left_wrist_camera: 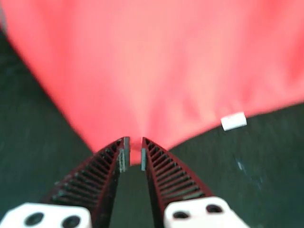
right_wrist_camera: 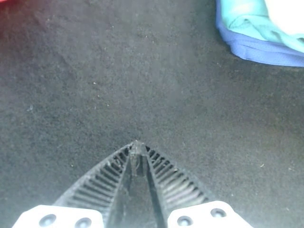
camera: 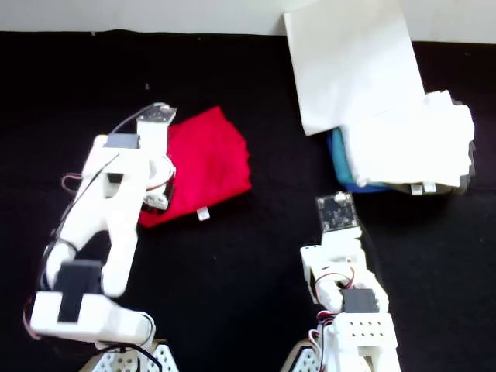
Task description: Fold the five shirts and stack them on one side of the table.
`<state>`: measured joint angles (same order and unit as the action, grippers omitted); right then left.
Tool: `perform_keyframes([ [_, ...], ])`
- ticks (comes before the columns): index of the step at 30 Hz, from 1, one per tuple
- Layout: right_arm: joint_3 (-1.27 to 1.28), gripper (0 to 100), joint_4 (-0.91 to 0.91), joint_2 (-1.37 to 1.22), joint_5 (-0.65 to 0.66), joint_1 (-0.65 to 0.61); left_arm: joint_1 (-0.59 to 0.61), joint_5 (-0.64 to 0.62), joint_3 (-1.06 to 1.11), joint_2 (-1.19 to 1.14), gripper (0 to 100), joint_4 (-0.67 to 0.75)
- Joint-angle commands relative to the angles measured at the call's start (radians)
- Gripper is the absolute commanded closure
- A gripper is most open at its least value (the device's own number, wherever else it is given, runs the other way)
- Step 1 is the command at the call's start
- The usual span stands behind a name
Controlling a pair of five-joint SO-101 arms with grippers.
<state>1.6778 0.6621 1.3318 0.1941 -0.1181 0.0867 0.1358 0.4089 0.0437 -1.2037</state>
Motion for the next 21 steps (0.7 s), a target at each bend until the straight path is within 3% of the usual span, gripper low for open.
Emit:
perform_keyframes([
  [1, -0.107, 98.6, 0.171, 0.013, 0.026, 0.007, 0.01, -0.006, -0.059, 0.209, 94, -0.101],
  [7, -0.581, 98.6, 0.415, 0.007, 0.054, -0.044, 0.124, 0.0, 0.127, 0.467, 94, -0.114],
  [13, -0.748, 98.6, 0.433, -0.243, 0.068, -0.199, 0.268, -0.002, 0.481, 0.479, 94, 0.235],
  [21, -1.058, 98.5, 0.366, -0.799, -0.075, -0.348, 0.4, -0.005, 0.71, 0.481, 94, 0.456],
])
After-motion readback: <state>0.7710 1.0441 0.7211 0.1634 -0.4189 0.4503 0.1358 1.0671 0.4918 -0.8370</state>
